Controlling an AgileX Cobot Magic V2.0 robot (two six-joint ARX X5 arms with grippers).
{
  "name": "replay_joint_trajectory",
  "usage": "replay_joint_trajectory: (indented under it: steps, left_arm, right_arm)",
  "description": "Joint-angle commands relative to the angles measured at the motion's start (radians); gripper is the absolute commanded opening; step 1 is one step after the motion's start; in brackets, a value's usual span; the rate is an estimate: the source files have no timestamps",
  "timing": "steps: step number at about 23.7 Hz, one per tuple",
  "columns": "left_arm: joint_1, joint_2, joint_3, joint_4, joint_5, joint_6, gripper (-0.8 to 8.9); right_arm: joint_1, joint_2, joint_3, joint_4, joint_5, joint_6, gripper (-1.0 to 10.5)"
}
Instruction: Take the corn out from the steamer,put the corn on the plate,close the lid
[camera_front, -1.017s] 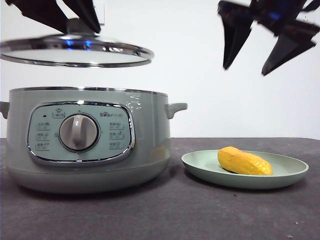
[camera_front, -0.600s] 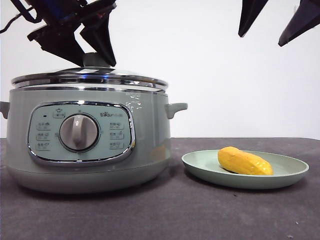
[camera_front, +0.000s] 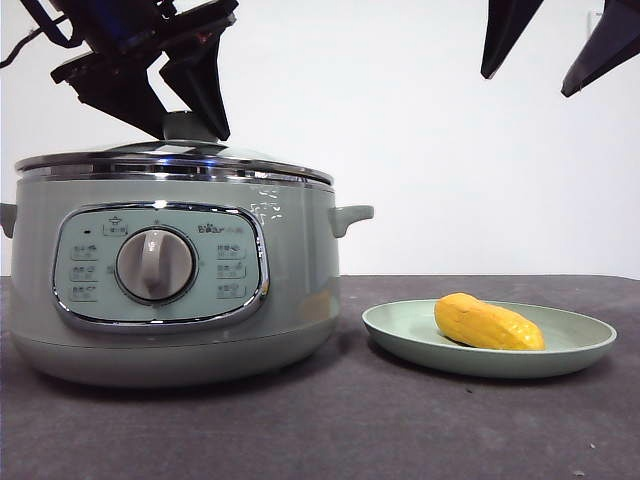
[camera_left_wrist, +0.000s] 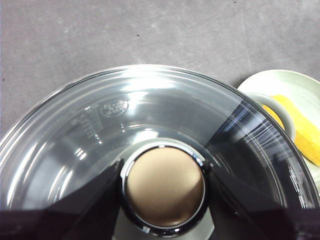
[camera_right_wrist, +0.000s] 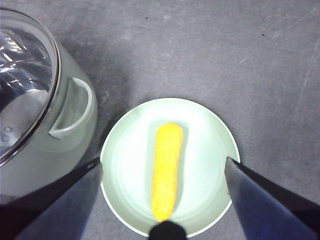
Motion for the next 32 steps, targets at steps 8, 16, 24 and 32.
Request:
replay_joint_trajectory:
  steps: [8, 16, 24, 32]
  left_arm:
    - [-0.011, 0.002, 0.008, -0.028, -0.011, 0.009, 3.7]
    - [-0.011, -0.041, 0.008, 0.008, -0.016, 0.005, 5.03]
    - [-0.017, -0.331, 0.008, -0.119, -0.015, 0.041, 0.76]
    - [-0.084, -0.612, -0.15, -0.111, -0.156, 0.06, -0.09]
  right_arm:
    - [0.0, -0.002, -0.005, 0.002, 0.002, 0.009, 4.1]
    - [0.0, -0.005, -0.005, 0.0, 0.002, 0.001, 4.1]
    - [0.002, -0.14, -0.022, 0.017, -0.006, -0.045, 2.4]
    - [0.002, -0.476, -0.328, 0.255, 0.002, -0.054, -0.1]
